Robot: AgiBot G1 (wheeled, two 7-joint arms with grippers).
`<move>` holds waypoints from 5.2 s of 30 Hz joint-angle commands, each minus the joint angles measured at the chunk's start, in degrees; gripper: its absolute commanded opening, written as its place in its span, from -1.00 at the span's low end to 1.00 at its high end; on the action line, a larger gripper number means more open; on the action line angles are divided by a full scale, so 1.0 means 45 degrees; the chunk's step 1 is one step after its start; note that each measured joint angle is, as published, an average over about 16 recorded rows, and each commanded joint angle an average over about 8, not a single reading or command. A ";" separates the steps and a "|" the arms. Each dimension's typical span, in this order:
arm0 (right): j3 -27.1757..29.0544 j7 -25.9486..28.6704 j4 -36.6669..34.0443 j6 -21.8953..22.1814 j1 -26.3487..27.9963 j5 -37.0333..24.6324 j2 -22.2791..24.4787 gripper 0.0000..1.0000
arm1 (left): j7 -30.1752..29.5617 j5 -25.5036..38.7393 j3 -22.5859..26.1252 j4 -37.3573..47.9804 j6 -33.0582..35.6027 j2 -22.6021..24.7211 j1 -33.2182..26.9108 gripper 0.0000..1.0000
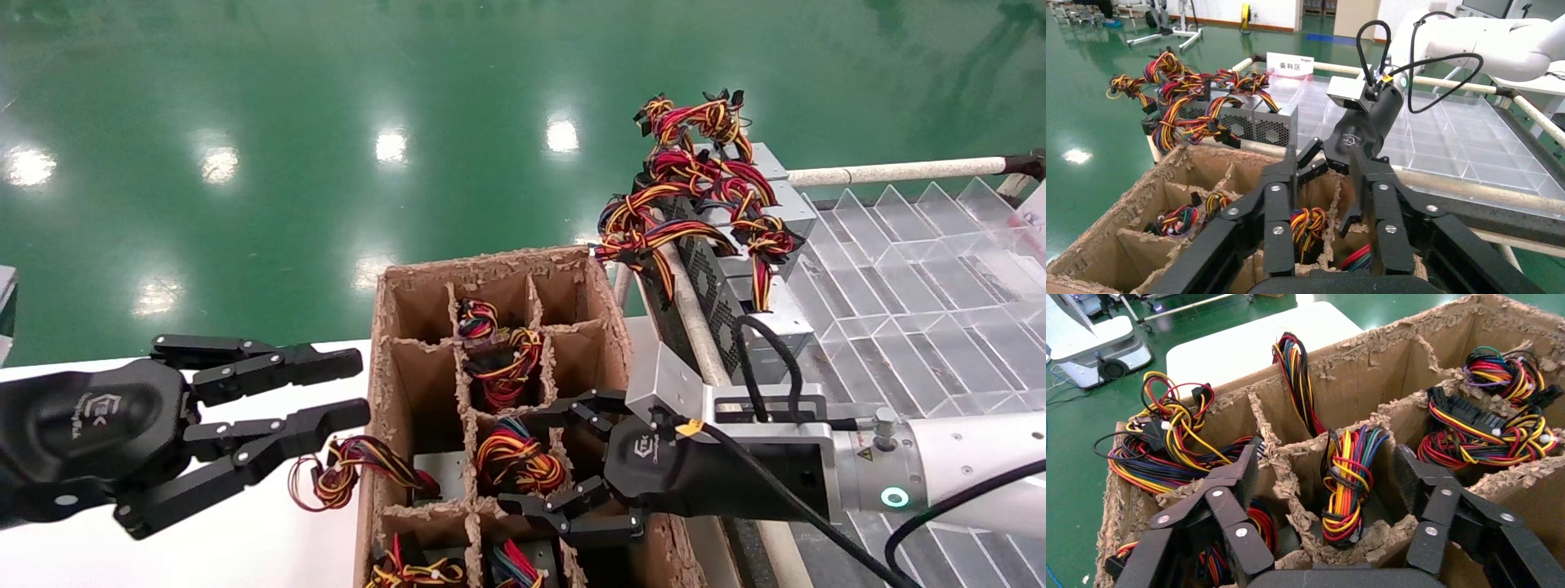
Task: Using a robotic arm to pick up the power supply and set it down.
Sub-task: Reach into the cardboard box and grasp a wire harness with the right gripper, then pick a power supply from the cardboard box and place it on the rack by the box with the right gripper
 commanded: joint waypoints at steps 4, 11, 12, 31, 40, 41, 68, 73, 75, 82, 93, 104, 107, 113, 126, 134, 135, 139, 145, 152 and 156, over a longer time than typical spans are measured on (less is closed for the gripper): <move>-0.0095 -0.0110 -0.0298 -0.0079 0.0060 -0.0093 -0.0147 -1.00 | 0.0000 0.0000 0.0000 0.0000 0.0000 0.0000 0.0000 -1.00; -0.0192 -0.0203 -0.0483 -0.0067 0.0121 -0.0269 -0.0258 -1.00 | 0.0000 0.0000 0.0000 0.0000 0.0000 0.0000 0.0000 -1.00; -0.0201 -0.0205 -0.0485 -0.0065 0.0129 -0.0290 -0.0260 -1.00 | 0.0000 0.0000 0.0000 0.0000 0.0000 0.0000 0.0000 -1.00; -0.0224 0.0031 0.0583 0.0044 0.0250 -0.0549 -0.0016 -1.00 | 0.0000 0.0000 0.0000 0.0000 0.0000 0.0000 0.0000 -1.00; 0.0390 0.0267 0.1623 -0.0209 0.0980 0.0146 0.0580 -1.00 | 0.0000 0.0000 0.0000 0.0000 0.0000 0.0000 0.0000 -1.00; 0.0499 0.0301 0.1747 -0.0277 0.1122 0.0277 0.0689 -1.00 | 0.0000 0.0000 0.0000 0.0000 0.0000 0.0000 0.0000 -1.00; 0.1583 -0.1152 0.3034 -0.1677 0.8459 -0.2847 0.2901 -1.00 | 0.0000 0.0000 0.0000 0.0000 0.0000 0.0000 0.0000 -1.00; 0.1612 -0.1243 0.2987 -0.1806 0.9438 -0.3762 0.3412 -1.00 | 0.0000 0.0000 0.0000 0.0000 0.0000 0.0000 0.0000 -1.00; 0.1646 -0.1155 0.2970 -0.1833 0.9724 -0.4071 0.3673 -1.00 | 0.0000 0.0000 0.0000 0.0000 0.0000 0.0000 0.0000 -1.00; 0.1806 -0.0798 0.2940 -0.1961 1.0300 -0.4844 0.4707 -1.00 | 0.0000 0.0000 0.0000 0.0000 0.0000 0.0000 0.0000 -1.00; 0.1314 -0.0440 0.2835 -0.2845 1.0430 -0.6117 0.6129 -1.00 | 0.0000 0.0000 0.0000 0.0000 0.0000 0.0000 0.0000 -1.00; 0.0386 -0.0467 0.2203 -0.2696 0.9545 -0.6517 0.6244 -1.00 | 0.0000 0.0000 0.0000 0.0000 0.0000 0.0000 0.0000 -1.00; 0.0298 -0.0612 0.1879 -0.2413 0.9163 -0.6335 0.6035 -1.00 | 0.0000 0.0000 0.0000 0.0000 0.0000 0.0000 0.0000 -1.00; 0.0211 -0.0951 0.1182 -0.1671 0.8517 -0.6105 0.5499 -1.00 | 0.0000 0.0000 0.0000 0.0000 0.0000 0.0000 0.0000 -1.00; 0.0291 -0.1707 -0.0630 0.0644 0.7590 -0.6074 0.4122 -1.00 | 0.0000 0.0000 0.0000 0.0000 0.0000 0.0000 0.0000 -1.00; 0.0219 -0.2260 -0.1708 0.1354 0.7669 -0.6381 0.3493 -1.00 | 0.0000 0.0000 0.0000 0.0000 0.0000 0.0000 0.0000 -1.00; 0.0220 -0.2312 -0.1824 0.1431 0.7691 -0.6415 0.3444 -1.00 | 0.0000 0.0000 0.0000 0.0000 0.0000 0.0000 0.0000 -1.00; 0.0238 -0.2512 -0.2222 0.1622 0.7775 -0.6459 0.3301 -1.00 | 0.0000 0.0000 0.0000 0.0000 0.0000 0.0000 0.0000 -1.00; 0.0250 -0.2924 -0.2596 0.1341 0.7883 -0.6217 0.3169 -1.00 | 0.0000 0.0000 0.0000 0.0000 0.0000 0.0000 0.0000 -1.00; 0.0124 -0.3507 -0.2808 0.0424 0.8028 -0.5770 0.2831 -1.00 | 0.0000 0.0000 0.0000 0.0000 0.0000 0.0000 0.0000 -1.00; 0.0058 -0.3691 -0.2883 0.0219 0.8074 -0.5646 0.2544 -1.00 | 0.0000 0.0000 0.0000 0.0000 0.0000 0.0000 0.0000 -1.00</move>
